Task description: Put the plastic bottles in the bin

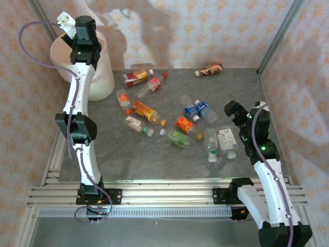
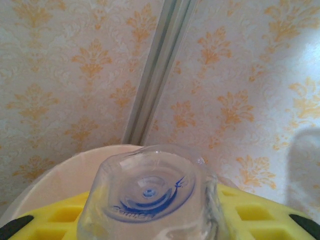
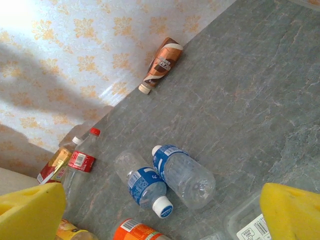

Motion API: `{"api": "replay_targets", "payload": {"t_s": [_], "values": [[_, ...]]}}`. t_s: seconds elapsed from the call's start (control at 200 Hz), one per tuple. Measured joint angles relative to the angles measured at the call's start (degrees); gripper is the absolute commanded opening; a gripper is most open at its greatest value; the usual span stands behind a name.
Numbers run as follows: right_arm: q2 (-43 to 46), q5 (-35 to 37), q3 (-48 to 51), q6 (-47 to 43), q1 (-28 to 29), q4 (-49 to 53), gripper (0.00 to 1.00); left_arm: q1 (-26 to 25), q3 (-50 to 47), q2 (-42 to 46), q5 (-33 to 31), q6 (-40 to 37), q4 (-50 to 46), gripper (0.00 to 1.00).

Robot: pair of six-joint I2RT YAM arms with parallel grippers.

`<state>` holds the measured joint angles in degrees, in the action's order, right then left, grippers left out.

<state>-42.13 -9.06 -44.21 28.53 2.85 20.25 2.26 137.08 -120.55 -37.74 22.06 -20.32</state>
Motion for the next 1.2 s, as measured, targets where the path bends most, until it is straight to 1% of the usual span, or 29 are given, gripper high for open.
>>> {"api": "replay_targets", "payload": {"t_s": [0.18, 0.415, 0.555, 0.691, 0.841, 0.976, 1.091, 1.201], "values": [[0.0, 0.5, 0.0, 0.0, 0.0, 0.4, 1.0, 0.9, 7.3, -5.3, 2.0, 3.3, -7.9, 0.48], [-0.6, 0.7, 0.0, 0.0, 0.0, 0.3, 1.0, 1.4, 7.7, -5.9, 5.0, 8.8, -16.5, 0.46], [-1.6, 0.7, 0.0, 0.0, 0.0, 0.3, 1.0, 1.4, 5.0, -4.9, 7.4, 10.8, -17.9, 0.46], [-2.4, 0.7, 0.0, 0.0, 0.0, 0.3, 1.0, 1.4, -0.9, -1.4, 9.3, 12.5, -19.0, 0.46], [-3.3, 0.6, 0.0, 0.3, 0.0, 0.3, 1.0, 1.4, -6.3, 2.4, 12.2, 14.2, -19.1, 0.52], [-4.2, 0.4, 0.0, 0.4, 0.0, 0.3, 0.99, 1.2, -6.7, 2.7, 15.7, 15.9, -19.1, 0.58], [-4.7, 0.2, 0.0, 0.4, 0.0, 0.3, 0.99, 1.1, -6.6, 2.6, 18.8, 17.2, -19.3, 0.6], [-4.7, 0.0, 0.0, 0.4, 0.0, 0.3, 0.99, 0.7, -6.1, 1.9, 21.0, 18.1, -19.6, 0.71]]}}
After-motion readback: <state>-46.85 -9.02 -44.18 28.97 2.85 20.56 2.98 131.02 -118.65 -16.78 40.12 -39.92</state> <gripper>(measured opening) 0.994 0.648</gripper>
